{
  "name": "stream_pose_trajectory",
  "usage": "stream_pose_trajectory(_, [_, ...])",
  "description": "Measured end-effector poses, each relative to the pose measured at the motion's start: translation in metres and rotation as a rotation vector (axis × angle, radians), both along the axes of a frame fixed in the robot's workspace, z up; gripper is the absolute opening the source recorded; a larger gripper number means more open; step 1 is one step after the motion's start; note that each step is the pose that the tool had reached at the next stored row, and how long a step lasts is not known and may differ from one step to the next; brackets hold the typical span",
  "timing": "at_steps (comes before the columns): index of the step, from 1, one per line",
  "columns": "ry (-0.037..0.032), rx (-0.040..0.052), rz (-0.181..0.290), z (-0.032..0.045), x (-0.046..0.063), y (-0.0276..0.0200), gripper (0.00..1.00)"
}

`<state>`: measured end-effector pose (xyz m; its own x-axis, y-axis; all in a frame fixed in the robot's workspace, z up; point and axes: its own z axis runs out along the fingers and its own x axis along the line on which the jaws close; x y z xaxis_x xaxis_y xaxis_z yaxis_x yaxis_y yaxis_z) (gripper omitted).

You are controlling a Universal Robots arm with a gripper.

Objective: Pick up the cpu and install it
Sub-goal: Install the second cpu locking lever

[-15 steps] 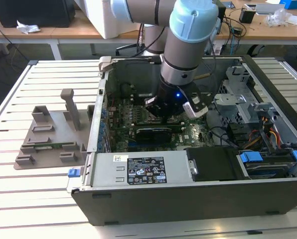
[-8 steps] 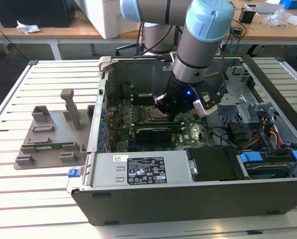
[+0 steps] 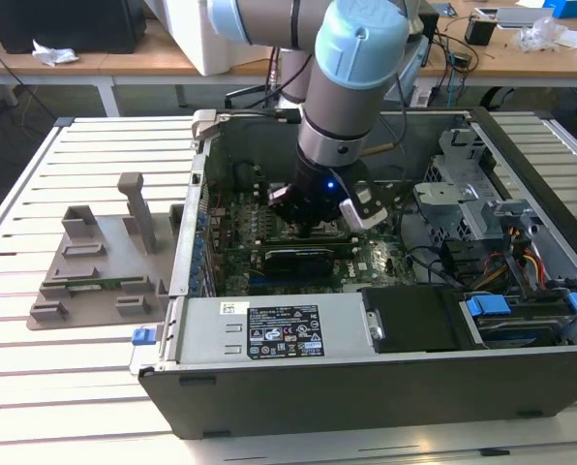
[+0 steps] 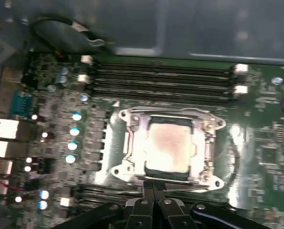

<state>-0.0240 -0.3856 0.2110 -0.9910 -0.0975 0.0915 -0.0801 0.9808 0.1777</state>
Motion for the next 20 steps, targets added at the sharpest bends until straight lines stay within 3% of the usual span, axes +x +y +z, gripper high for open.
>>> stream_pose_trajectory(2, [-0.0001, 0.0093, 0.0, -0.0009, -0.009, -0.0014, 0.11])
stream_pose_trajectory(4, [-0.0001, 0.0247, 0.0, -0.0022, -0.023, -0.002, 0.11])
stream_pose_trajectory(6, [-0.0001, 0.0311, 0.001, -0.0035, -0.027, -0.0019, 0.11])
stream_pose_trajectory(9, [0.0001, 0.0344, 0.005, -0.0053, -0.029, -0.0015, 0.11])
stream_pose_trajectory(12, [-0.0002, 0.0437, 0.006, -0.0066, -0.03, -0.0009, 0.11])
stream_pose_trajectory(17, [-0.0001, 0.0477, 0.009, -0.0134, -0.03, 0.007, 0.11])
stream_pose_trajectory(19, [0.0, 0.0476, 0.01, -0.0135, -0.03, 0.0069, 0.11])
stream_pose_trajectory(20, [-0.0013, 0.0477, 0.01, -0.0093, -0.03, 0.0071, 0.11])
